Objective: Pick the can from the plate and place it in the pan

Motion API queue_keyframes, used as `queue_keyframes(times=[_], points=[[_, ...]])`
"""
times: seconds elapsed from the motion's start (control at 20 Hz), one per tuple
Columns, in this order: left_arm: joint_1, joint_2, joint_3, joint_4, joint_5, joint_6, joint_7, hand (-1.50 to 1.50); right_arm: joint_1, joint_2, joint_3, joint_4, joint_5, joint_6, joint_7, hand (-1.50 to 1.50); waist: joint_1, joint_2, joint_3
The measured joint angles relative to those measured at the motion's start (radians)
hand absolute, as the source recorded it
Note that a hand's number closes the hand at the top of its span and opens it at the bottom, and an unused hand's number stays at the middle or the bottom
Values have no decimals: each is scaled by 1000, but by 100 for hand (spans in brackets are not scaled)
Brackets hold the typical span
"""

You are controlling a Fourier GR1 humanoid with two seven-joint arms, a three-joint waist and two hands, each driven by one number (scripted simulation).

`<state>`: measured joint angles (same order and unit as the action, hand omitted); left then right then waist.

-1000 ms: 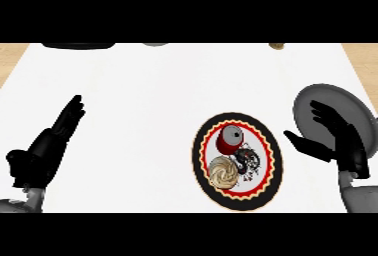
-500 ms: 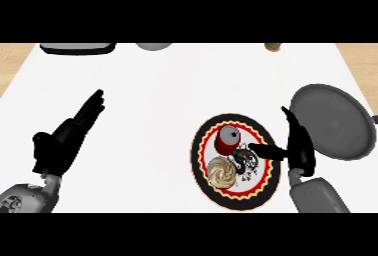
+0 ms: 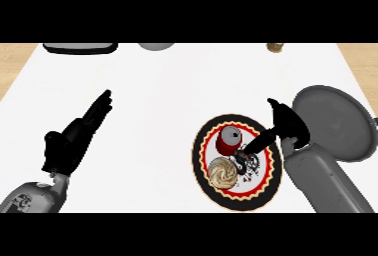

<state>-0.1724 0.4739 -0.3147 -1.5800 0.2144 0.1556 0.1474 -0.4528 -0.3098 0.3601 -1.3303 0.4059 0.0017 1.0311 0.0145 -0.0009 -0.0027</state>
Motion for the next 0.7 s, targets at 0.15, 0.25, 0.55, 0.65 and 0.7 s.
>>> queue_keyframes(times=[0.15, 0.25, 0.55, 0.65, 0.7], points=[[-14, -10, -5, 9, -10, -1, 0, 0, -86, 24, -13, 54, -91, 119, 50, -150, 7, 3, 0], [-25, -14, 1, 18, -8, -4, 1, 0, -137, 51, -19, 97, -143, 164, 74, -150, 9, 5, 0], [-37, -28, 8, 28, -15, -7, 9, 0, -249, 129, -15, 220, -231, 214, 127, -150, 5, 3, 1], [-41, -37, 5, 30, -23, -3, 16, 0, -277, 139, -8, 255, -242, 224, 138, -150, 2, 2, 1], [-37, -30, 11, 26, -18, -11, 16, 0, -289, 141, -3, 271, -244, 228, 143, -150, 2, 1, 1]])
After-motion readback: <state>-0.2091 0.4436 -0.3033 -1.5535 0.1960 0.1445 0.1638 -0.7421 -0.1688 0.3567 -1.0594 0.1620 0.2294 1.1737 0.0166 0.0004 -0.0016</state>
